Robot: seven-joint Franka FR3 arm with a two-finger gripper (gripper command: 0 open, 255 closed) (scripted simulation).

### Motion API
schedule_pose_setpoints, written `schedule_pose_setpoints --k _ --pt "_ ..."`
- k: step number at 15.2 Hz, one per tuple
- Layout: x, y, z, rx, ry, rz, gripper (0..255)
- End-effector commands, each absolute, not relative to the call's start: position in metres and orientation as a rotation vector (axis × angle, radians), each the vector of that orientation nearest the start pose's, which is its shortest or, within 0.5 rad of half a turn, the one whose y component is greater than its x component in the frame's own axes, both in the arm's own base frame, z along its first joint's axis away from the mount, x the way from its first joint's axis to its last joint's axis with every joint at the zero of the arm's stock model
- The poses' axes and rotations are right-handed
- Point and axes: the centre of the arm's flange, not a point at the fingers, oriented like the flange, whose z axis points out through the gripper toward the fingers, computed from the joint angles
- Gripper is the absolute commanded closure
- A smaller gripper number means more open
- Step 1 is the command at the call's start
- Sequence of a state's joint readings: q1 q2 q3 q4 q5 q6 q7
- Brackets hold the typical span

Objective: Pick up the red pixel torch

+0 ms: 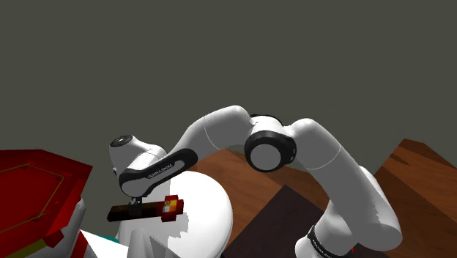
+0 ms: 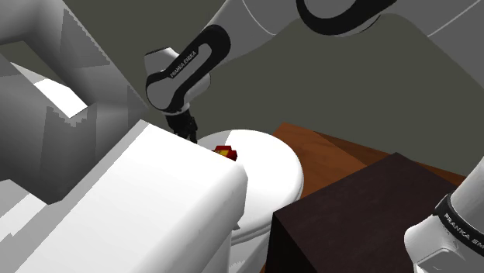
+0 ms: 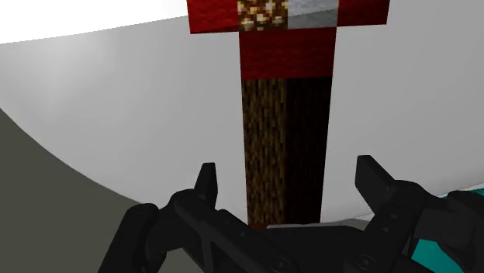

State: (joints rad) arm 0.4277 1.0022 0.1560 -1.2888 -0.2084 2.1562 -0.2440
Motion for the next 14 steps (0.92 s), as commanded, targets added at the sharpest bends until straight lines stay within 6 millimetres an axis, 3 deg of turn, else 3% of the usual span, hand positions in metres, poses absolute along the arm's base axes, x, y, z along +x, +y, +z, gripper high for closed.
schedule_pose_setpoints --k 1,5,7,8,14 --pt "0.626 0.375 0.120 -2.874 -1.378 0.181 0" --pt "0.626 0.375 0.096 -2.874 -1.378 0.181 0" --pt "0.626 0.375 0.096 -2.874 -1.378 0.181 0" --pt "0.626 0.375 0.096 -2.874 -1.378 0.182 255" --pt "0.626 0.375 0.096 -2.874 -1.378 0.182 255"
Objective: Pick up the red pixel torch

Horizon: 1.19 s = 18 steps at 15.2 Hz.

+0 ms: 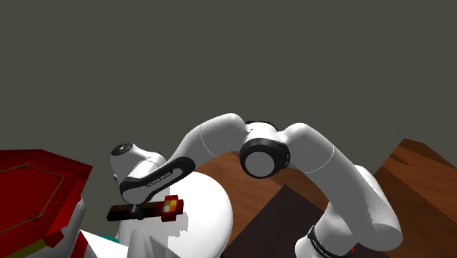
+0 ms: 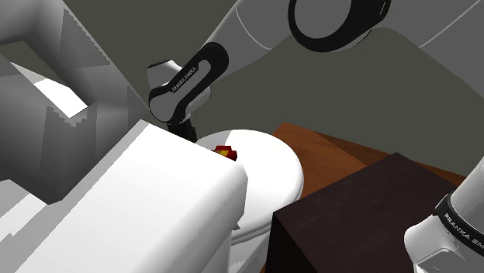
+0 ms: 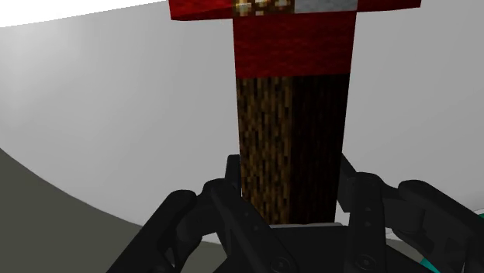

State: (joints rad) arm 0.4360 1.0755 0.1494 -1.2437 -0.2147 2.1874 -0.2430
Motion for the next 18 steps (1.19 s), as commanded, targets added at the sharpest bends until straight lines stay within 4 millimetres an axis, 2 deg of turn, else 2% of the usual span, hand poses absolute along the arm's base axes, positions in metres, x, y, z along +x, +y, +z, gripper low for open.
schedule_pose_setpoints --k 1,3,18 --pt "0.626 0.375 0.096 -2.874 -1.378 0.182 255" --pt "0.626 0.375 0.096 -2.874 -1.378 0.181 255" --pt "0.626 0.375 0.175 -2.874 -1.378 0.181 255"
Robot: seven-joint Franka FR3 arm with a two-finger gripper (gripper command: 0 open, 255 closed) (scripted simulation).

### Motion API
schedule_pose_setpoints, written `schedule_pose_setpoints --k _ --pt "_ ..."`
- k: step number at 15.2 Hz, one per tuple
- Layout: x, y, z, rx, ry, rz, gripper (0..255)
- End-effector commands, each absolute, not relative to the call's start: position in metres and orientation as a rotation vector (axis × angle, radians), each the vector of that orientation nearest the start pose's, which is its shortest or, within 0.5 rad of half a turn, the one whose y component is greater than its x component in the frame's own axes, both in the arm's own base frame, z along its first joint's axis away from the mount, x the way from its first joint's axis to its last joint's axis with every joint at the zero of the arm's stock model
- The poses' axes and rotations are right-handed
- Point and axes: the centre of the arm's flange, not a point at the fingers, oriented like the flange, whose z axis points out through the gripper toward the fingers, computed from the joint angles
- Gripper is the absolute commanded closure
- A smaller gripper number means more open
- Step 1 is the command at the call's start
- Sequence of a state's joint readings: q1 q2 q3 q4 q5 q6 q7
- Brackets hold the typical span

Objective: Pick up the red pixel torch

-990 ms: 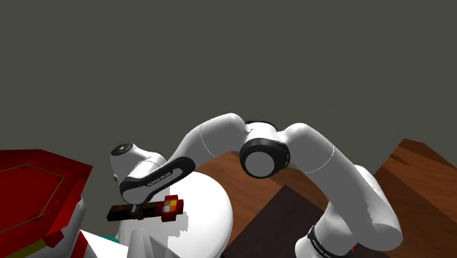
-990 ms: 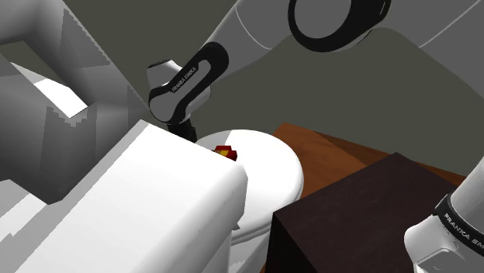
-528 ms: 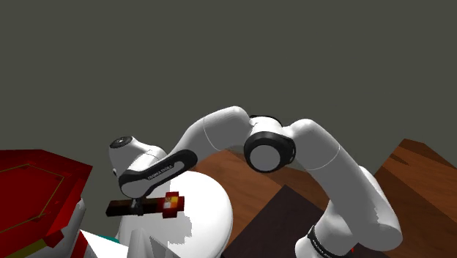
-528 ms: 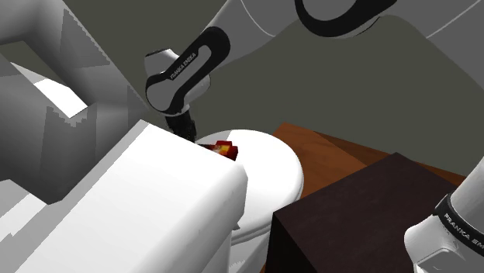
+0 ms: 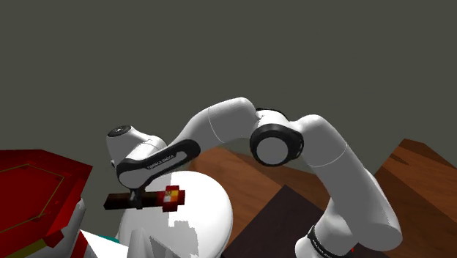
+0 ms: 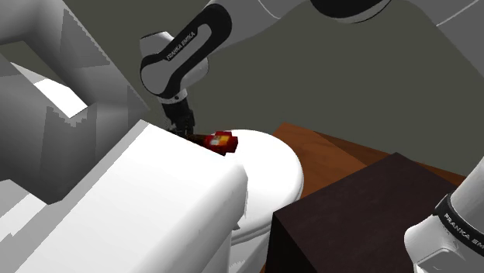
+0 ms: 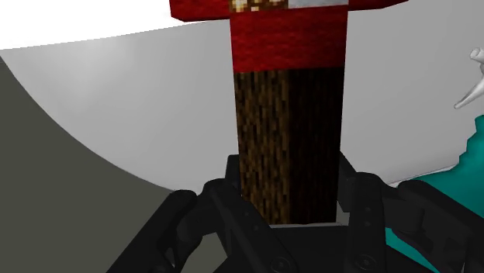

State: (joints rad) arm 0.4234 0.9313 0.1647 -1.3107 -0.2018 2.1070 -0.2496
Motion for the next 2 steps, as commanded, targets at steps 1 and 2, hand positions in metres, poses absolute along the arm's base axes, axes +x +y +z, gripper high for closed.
schedule_pose_setpoints --k 1,2 --pt "0.6256 0.3749 0.1759 -2.874 -1.378 0.181 255" --pt "0.6257 0.3749 0.1759 -2.874 -1.378 0.181 255"
